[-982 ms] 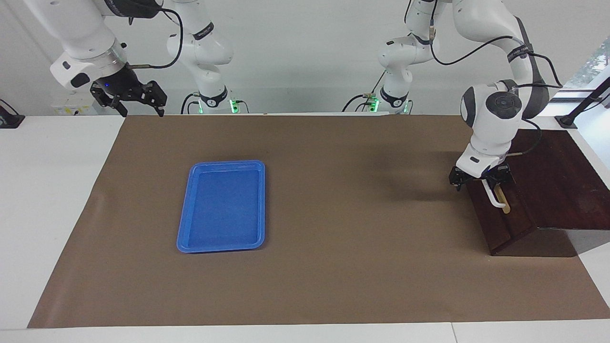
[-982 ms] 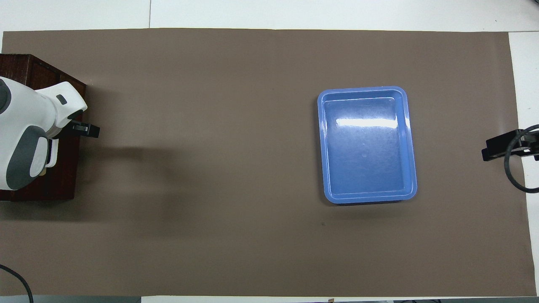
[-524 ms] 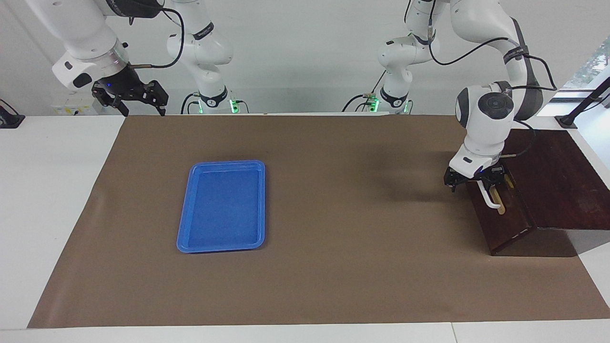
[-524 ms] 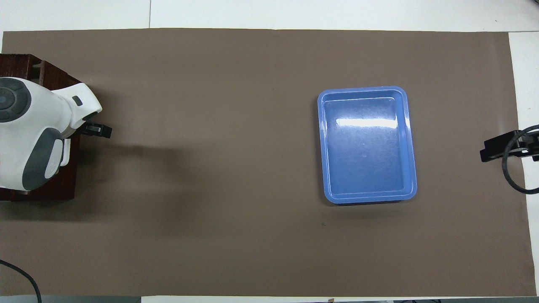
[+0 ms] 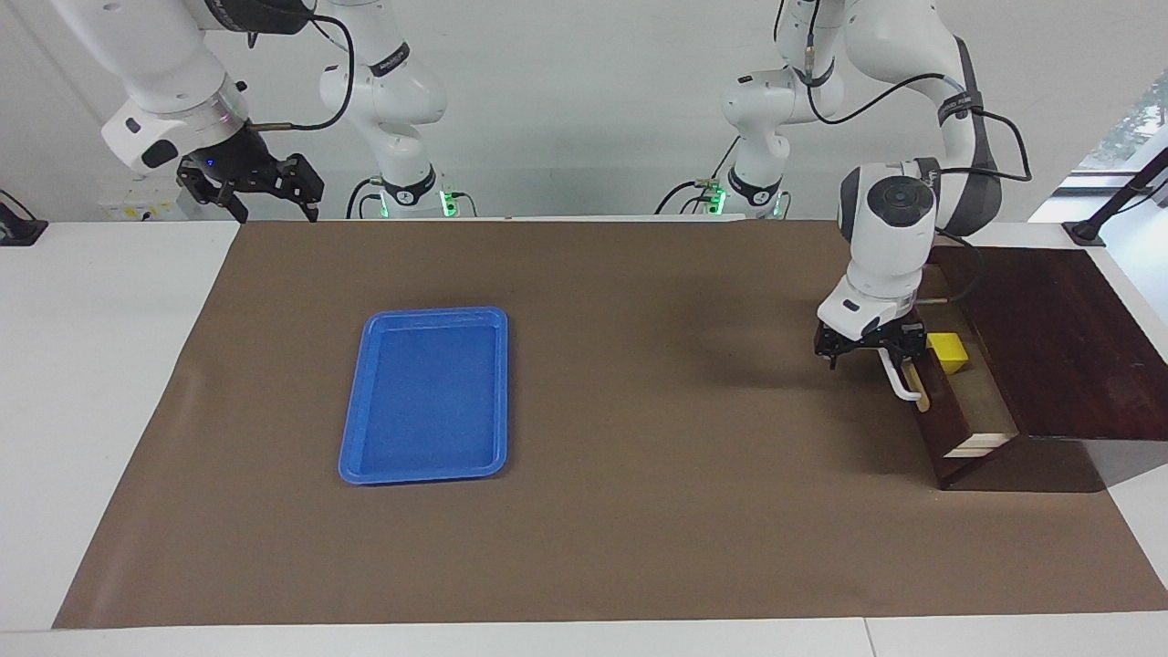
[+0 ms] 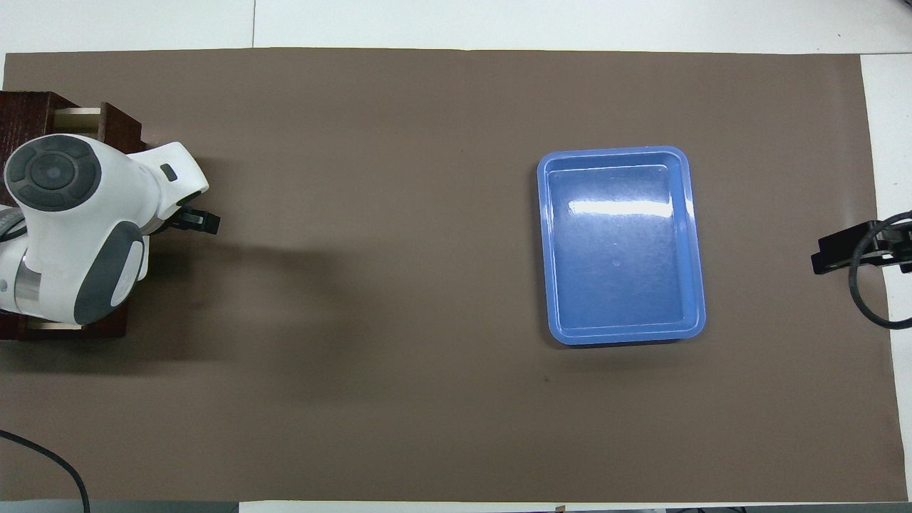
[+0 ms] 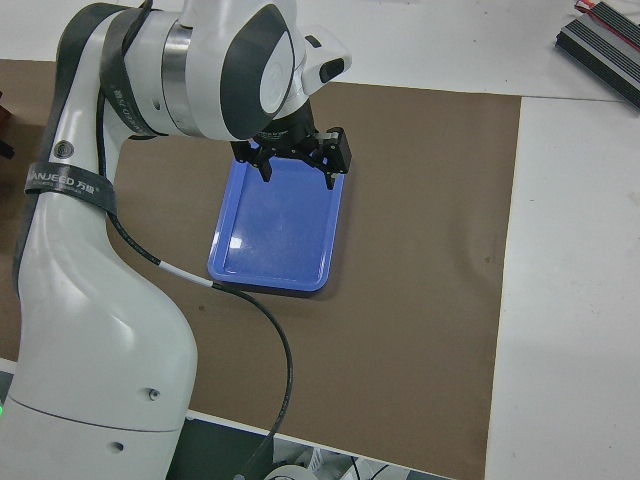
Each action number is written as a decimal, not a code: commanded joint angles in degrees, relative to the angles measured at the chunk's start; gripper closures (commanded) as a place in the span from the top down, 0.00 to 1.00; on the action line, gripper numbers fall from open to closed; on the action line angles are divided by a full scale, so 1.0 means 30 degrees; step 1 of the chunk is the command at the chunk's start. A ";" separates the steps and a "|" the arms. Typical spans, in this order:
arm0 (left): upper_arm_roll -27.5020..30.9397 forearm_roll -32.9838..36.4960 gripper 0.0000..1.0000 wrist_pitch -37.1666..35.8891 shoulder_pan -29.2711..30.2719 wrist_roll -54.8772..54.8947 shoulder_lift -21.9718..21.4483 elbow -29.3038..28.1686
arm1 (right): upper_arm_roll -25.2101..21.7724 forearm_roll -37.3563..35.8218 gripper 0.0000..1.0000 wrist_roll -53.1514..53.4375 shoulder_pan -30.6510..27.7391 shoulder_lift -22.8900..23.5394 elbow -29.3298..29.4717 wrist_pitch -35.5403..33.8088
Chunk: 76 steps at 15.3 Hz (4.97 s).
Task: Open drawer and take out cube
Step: 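Pull the drawer open away from the box with the left gripper, then release the handle and grasp the yellow cube with the left gripper, then lift the cube with the left gripper while the right gripper approaches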
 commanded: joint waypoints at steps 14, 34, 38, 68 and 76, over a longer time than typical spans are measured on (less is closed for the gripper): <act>0.0269 -0.4442 1.00 -0.9863 -0.0831 -0.4217 0.1446 0.9198 | 0.0088 0.0327 1.00 0.0015 -0.0151 -0.0259 -0.0235 -0.0185; 0.0446 -0.5409 1.00 -0.4739 0.4297 -2.4884 0.0803 0.5368 | 0.0059 0.0327 1.00 -0.0043 -0.0268 -0.0259 -0.0235 0.0049; 0.0446 -0.5409 1.00 -0.4242 0.4679 -2.5265 0.0510 0.4107 | 0.0088 0.0327 1.00 -0.0014 -0.0297 -0.0259 -0.0264 -0.0009; 0.0270 -0.5409 0.00 -1.0686 0.0263 -3.0791 0.1065 1.0198 | -0.0059 1.5854 1.00 2.3888 0.4968 0.2670 -0.6328 0.9767; 0.0212 -0.5585 0.00 -0.9338 -0.4459 -3.9263 0.1154 0.9760 | -0.0059 1.7729 1.00 2.6380 0.9250 0.3665 -0.7354 1.5161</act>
